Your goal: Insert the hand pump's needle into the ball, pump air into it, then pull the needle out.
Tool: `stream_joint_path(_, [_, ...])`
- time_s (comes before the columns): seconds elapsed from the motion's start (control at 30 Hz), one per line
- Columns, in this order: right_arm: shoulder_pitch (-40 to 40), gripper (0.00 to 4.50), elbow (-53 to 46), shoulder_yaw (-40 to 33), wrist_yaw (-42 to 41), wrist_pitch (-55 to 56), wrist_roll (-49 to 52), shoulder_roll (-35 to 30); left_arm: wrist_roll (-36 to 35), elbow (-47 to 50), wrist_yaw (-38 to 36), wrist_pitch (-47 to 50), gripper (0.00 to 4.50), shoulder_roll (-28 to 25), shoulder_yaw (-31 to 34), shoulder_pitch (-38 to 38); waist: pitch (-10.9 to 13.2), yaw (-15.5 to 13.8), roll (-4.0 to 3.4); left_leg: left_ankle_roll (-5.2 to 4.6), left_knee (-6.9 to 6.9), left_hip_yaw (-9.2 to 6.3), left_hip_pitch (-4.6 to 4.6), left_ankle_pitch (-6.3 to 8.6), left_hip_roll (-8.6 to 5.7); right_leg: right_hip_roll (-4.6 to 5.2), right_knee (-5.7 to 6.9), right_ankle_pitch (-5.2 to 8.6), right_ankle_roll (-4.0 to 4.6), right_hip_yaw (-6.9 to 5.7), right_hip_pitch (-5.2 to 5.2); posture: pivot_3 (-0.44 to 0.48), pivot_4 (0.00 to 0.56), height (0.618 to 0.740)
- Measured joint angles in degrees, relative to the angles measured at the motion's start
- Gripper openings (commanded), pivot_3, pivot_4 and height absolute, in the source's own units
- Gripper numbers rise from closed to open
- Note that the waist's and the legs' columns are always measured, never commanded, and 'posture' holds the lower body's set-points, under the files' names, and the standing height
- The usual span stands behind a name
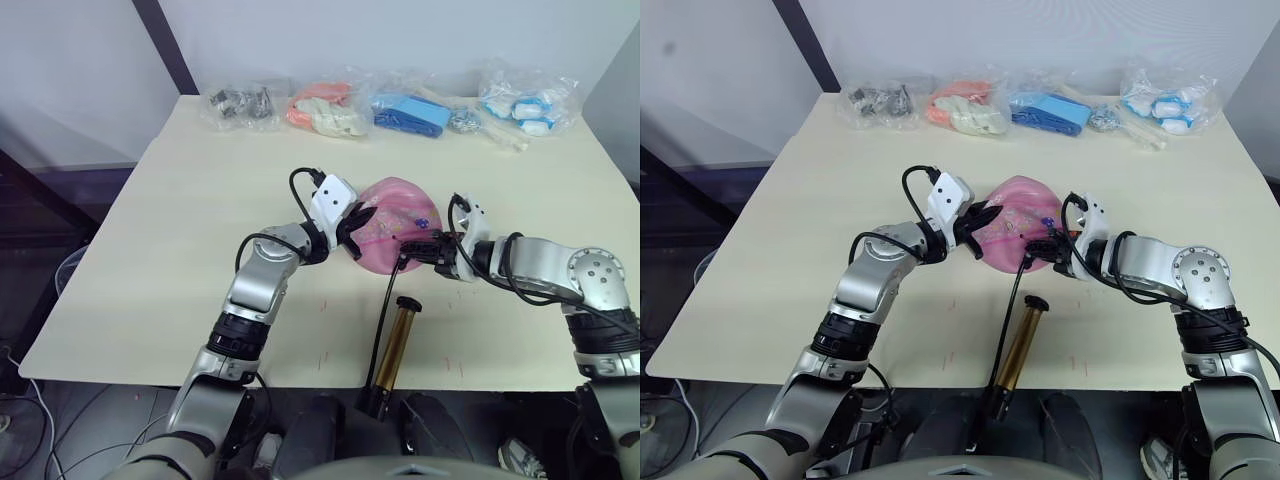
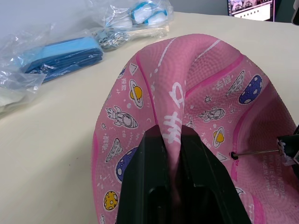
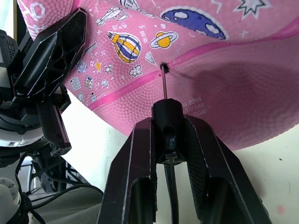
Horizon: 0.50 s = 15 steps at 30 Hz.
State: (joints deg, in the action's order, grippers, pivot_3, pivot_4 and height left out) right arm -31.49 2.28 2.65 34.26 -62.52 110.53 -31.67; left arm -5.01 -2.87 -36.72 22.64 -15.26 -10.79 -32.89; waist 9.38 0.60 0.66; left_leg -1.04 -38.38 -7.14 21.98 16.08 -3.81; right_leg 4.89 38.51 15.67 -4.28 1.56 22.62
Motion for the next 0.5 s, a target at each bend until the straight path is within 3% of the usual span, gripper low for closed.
stream_joint_path(0.5, [0.06,0.33,0.0,0.27,1.39,0.23,0.71,-0.02,0.37,-0.05,-0.09,-0.3,0.07,0.06,-0.03,0.06,0.0,0.0,0.0,0.0,0.0,0.0,0.0,0.0,0.0,0.0,0.0,0.0,0.0,0.0,0.0,0.0,0.15,0.74])
